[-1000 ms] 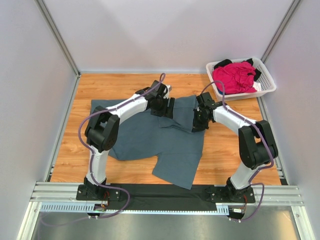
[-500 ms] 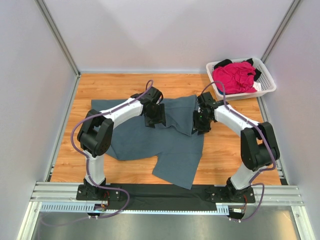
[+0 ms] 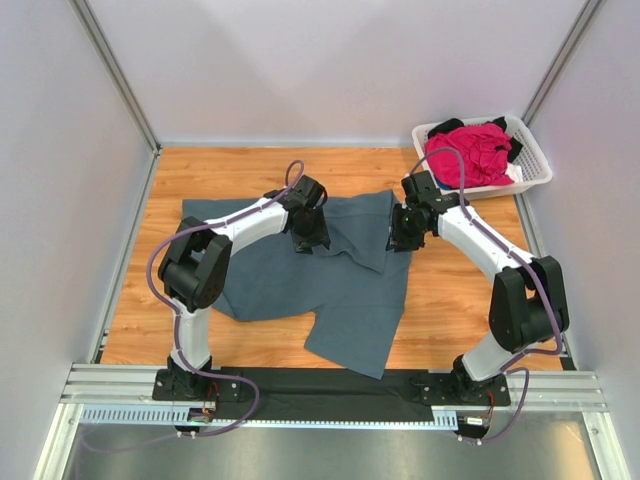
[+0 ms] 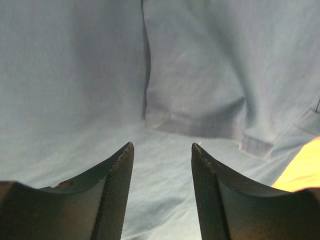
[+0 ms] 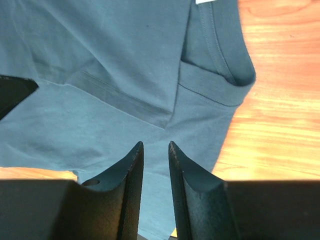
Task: Fold and stack the t-shirts
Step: Fold the tshirt
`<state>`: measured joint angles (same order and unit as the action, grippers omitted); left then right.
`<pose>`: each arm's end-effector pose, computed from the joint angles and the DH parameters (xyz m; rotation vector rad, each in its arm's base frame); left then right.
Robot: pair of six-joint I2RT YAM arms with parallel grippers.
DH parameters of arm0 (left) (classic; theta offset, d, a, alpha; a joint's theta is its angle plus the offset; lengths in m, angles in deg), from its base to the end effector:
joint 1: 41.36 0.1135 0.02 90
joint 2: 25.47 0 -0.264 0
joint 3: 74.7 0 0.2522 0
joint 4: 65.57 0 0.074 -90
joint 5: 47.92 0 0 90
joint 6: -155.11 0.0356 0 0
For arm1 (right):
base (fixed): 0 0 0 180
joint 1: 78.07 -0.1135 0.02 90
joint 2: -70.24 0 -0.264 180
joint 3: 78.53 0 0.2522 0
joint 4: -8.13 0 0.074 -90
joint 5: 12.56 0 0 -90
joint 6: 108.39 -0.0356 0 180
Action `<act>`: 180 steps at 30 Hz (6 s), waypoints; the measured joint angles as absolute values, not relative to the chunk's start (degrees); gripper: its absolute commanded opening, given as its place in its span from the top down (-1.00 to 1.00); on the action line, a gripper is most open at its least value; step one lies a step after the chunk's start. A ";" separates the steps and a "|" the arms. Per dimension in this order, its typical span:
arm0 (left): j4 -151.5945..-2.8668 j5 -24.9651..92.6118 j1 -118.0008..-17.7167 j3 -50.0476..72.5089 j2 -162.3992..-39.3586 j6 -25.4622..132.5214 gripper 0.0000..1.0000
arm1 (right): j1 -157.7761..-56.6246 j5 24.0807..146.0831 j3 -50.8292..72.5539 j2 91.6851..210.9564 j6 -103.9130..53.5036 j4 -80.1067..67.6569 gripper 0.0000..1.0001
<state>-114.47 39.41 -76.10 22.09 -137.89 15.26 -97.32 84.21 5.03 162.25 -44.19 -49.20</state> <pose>0.3365 -0.2354 0.1907 -0.3542 2.7827 -0.4750 0.3041 0.1106 0.2406 0.1232 2.7687 0.3792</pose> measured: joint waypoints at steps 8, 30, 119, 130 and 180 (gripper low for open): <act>-112.22 39.95 -76.04 22.09 -141.35 13.76 0.17 | -97.32 81.91 4.18 159.91 -44.19 -49.75 0.48; -113.20 41.11 -74.81 20.73 -138.57 13.84 1.00 | -97.27 80.99 3.89 160.94 -44.10 -50.38 0.57; -126.25 60.52 -45.59 3.18 -126.99 25.65 1.00 | -98.15 84.47 -22.40 137.59 -56.24 -56.83 0.21; -126.82 62.86 -45.59 0.10 -120.56 23.09 1.00 | -113.51 86.33 -28.37 131.47 -68.06 -56.57 0.16; -125.62 66.38 -45.57 -13.96 -94.90 14.65 1.00 | -148.22 74.41 -33.59 137.46 -94.00 -50.75 0.46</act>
